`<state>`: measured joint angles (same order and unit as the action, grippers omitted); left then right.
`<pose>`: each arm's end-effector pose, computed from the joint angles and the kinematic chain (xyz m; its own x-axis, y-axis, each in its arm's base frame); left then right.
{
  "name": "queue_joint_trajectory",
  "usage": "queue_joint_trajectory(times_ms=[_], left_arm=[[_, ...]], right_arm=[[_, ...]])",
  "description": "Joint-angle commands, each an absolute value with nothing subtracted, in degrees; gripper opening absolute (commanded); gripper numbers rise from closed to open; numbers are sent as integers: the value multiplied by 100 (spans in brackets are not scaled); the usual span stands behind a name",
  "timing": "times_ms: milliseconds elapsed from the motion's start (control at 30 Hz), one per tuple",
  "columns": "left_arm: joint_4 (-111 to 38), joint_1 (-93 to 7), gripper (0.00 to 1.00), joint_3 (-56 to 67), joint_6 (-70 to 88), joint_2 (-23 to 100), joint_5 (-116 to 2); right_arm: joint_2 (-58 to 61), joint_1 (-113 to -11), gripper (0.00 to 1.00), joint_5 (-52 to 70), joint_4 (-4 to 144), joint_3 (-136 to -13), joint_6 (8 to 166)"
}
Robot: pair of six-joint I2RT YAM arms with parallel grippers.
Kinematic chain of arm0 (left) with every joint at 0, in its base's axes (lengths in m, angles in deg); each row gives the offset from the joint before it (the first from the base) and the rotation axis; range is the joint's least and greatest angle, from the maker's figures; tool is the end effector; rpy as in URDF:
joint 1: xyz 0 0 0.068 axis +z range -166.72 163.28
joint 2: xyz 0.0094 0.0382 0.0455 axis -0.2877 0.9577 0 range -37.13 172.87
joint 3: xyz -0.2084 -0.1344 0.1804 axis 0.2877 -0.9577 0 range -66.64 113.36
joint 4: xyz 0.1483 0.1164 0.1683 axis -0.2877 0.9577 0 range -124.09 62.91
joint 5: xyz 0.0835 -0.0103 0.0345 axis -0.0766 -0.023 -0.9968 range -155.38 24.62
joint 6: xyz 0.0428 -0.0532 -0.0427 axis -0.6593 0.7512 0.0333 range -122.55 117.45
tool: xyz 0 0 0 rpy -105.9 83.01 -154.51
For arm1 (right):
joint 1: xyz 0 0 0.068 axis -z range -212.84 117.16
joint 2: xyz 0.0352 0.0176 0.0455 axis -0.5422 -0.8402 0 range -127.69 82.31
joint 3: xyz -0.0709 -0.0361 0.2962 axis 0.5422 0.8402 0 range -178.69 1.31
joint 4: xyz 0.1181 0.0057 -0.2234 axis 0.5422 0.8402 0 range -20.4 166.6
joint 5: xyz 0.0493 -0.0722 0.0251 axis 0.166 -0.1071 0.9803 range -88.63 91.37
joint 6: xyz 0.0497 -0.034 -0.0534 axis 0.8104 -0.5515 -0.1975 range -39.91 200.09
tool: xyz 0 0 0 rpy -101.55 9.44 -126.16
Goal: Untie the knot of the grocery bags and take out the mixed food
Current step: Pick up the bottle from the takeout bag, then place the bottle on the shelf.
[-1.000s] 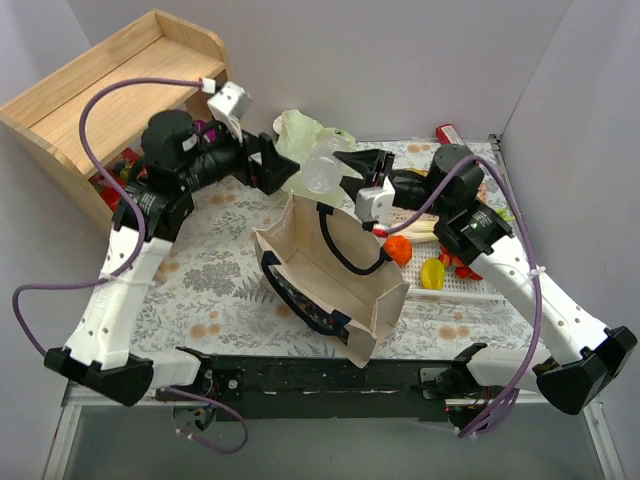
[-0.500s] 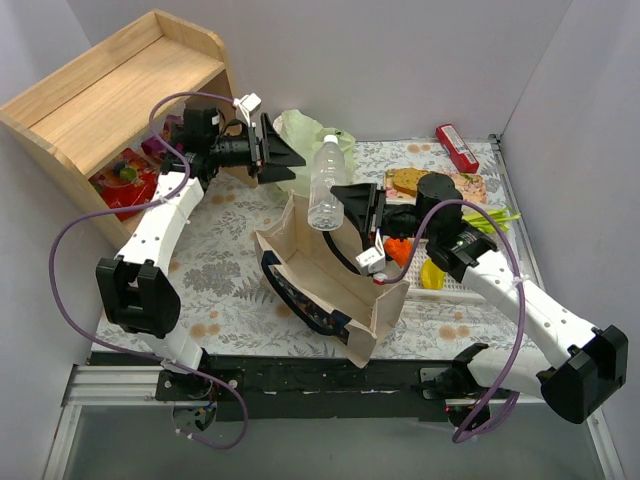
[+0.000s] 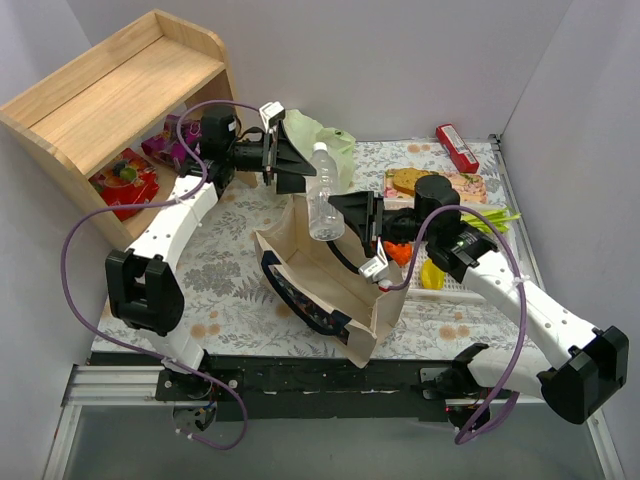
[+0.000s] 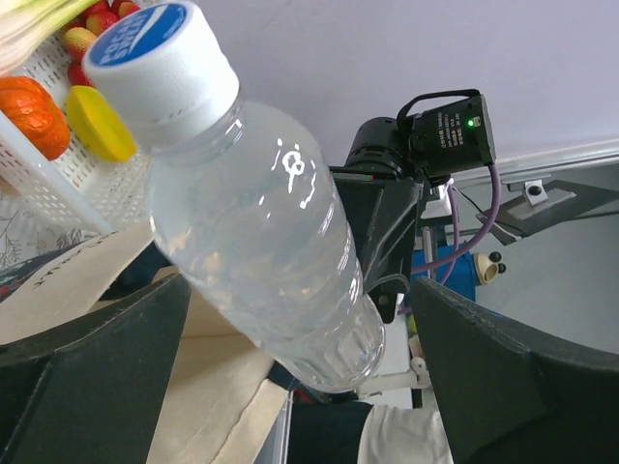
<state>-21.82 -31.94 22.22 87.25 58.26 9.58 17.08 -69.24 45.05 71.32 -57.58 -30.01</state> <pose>0.3454 -0.1636 0.4142 -0.9513 -0.0101 0.3081 -0.3078 0.0847 -0.9477 0.1797 0.1923 0.4012 0.9586 -0.1370 0.2494 0.2308 -0.1387 -0.9631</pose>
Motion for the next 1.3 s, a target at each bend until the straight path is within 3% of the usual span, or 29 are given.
queue_joint_trajectory(times_ms=[0,67,200,267,333,367,433,467,567,633,700,733,767,1000,1267], left_arm=[[-2451,-3456,97,2362,8789,6007,1205],[-2408,-3561,95,2423,8719,6121,1153],[-2267,-3571,67,2538,8237,6218,924],[-2328,-3535,42,2652,8130,6253,907],[-2154,-3492,0,2993,7755,6271,662],[-2127,-3465,0,3143,7656,6280,599],[-2074,-3378,0,3633,7402,6359,564],[-2013,-3334,0,3845,7278,6385,538],[-1697,-3175,0,4940,6735,6596,380],[-1084,-3140,0,5751,6067,6780,126],[-879,-3105,0,6649,5442,6868,-401],[-800,-3044,0,6825,5301,6886,-577],[-782,-3017,0,7027,4952,6869,-1040],[-1458,-2955,0,6764,2984,6341,-3255],[-1389,-2947,0,7705,1188,6736,-5428]], right_arm=[[1657,-6931,1,4760,6073,-6276,-3452],[1569,-6931,1,4786,5993,-6329,-3417],[1516,-6940,1,4822,5870,-6267,-3390],[1577,-6940,1,4770,5827,-6075,-3347],[1770,-6940,4,4594,5582,-5777,-3154],[1866,-6940,20,4532,5467,-5471,-2988],[2209,-6940,36,4287,5614,-5231,-2611],[2332,-6931,48,4199,5676,-5013,-2408],[2920,-6940,64,3786,5362,-4643,-1003],[3036,-6940,68,3128,4940,-4413,-29],[3054,-6949,80,2418,4938,-4552,1142],[3019,-6949,93,2179,5034,-4649,1441],[2914,-6949,97,1959,5061,-4737,1992],[2421,-6949,98,420,4807,-5239,3261],[2377,-6957,98,735,4816,-5134,3773]])
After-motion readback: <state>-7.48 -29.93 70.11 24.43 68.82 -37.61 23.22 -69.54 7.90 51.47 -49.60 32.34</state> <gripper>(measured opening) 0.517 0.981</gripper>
